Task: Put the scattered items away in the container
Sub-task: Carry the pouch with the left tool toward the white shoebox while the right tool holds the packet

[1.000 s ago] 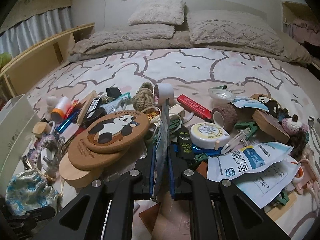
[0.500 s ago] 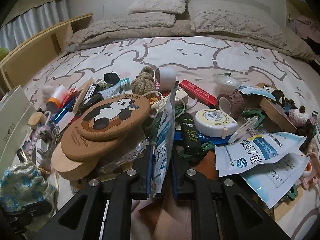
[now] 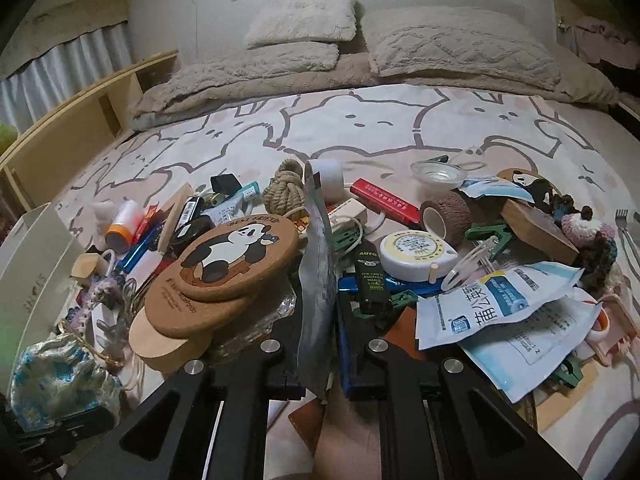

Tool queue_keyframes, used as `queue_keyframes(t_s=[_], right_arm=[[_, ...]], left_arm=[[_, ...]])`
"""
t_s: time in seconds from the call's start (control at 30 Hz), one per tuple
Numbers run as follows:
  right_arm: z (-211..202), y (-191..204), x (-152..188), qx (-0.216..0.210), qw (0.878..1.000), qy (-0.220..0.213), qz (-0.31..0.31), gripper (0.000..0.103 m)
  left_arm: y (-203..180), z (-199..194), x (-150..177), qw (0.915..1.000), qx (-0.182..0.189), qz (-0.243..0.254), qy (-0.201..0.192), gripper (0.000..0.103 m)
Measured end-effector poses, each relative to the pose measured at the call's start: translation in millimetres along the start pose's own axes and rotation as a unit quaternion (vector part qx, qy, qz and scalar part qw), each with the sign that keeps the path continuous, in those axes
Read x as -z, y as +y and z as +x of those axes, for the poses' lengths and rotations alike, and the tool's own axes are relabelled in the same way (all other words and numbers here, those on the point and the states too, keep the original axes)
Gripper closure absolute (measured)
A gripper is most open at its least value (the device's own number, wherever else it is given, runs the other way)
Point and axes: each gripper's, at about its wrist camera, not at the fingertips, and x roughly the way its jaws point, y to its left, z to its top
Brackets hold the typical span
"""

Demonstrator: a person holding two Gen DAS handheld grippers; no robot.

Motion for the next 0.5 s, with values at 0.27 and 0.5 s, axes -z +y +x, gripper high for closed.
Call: queue_keyframes(t_s=[0.27, 0.5], right_arm=[[-17.2, 0.8, 3.7, -0.025, 1.0, -0.009, 0.015, 0.091], [-40.1, 16.1, 11.5, -0.047, 0.999, -0.023, -0.002, 0.091]], left_arm=[[-2.5, -9.2, -3.9, 0.9998, -0.005, 0.007, -0.016, 0.097], [-5.3, -18.2, -7.6, 0.9995, -0.001, 0.014, -0.03, 0.097]])
